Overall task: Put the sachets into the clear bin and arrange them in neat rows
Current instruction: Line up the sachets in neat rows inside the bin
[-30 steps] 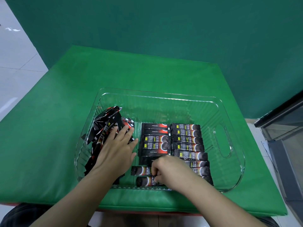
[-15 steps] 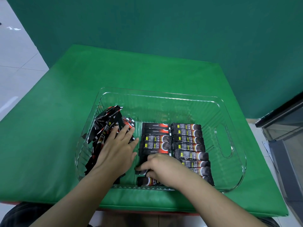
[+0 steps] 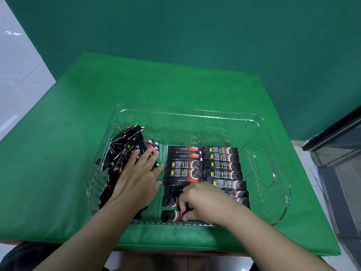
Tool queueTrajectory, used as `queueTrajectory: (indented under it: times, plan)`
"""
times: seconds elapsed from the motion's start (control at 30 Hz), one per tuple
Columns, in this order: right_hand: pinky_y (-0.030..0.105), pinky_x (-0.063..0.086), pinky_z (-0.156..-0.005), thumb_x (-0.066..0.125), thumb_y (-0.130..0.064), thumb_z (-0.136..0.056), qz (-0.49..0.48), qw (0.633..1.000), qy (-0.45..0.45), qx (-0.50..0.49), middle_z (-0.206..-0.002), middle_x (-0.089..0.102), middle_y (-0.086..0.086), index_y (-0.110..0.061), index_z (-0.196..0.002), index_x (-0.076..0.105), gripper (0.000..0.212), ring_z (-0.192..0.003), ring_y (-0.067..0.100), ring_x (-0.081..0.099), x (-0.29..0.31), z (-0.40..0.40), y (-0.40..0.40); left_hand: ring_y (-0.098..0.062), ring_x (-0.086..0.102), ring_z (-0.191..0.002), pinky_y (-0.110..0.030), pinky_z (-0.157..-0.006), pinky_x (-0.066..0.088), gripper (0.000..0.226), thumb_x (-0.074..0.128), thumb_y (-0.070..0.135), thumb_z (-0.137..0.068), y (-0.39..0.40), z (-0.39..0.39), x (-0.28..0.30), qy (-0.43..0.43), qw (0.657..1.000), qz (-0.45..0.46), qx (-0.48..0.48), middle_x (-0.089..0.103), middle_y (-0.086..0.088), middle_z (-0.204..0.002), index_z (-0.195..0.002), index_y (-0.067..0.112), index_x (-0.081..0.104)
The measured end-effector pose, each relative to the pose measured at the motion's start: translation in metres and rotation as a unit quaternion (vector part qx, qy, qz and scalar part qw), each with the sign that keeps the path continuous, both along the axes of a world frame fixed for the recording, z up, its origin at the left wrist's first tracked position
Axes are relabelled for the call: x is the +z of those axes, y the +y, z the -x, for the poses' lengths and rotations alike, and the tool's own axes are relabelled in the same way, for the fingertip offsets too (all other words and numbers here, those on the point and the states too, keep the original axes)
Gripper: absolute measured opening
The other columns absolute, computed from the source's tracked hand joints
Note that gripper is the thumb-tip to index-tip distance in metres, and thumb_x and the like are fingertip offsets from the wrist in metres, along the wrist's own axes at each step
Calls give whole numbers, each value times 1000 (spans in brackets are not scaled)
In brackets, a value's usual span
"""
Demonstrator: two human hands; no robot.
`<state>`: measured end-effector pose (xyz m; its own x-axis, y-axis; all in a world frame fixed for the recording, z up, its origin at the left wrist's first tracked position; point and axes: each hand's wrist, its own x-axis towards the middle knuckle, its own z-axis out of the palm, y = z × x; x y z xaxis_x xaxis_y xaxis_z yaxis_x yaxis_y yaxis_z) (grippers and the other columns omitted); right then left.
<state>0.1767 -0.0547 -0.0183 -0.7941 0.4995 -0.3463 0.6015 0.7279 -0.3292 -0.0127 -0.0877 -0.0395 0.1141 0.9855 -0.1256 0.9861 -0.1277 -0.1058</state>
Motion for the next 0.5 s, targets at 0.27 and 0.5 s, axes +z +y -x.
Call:
queueTrajectory:
  times: [0.27, 0.5]
  plan:
    - [29, 39, -74, 66, -28, -81, -27, 999, 9, -18, -92, 62, -4, -22, -91, 65, 11, -91, 18, 56, -5, -3, -3, -21, -8, -147, -46, -117, -7, 56, 29, 48, -100, 0, 0, -1, -5, 1000, -12, 0, 0, -5, -161, -150, 26, 23]
    - [27, 36, -74, 66, -31, -85, -31, 997, 42, -57, -91, 55, -7, -21, -95, 64, 15, -96, 15, 51, -2, -7, 0, -21, -5, -148, -46, -116, -7, 55, 33, 48, -99, 0, 0, -5, -31, 999, -29, -4, 3, -5, -161, -149, 26, 29]
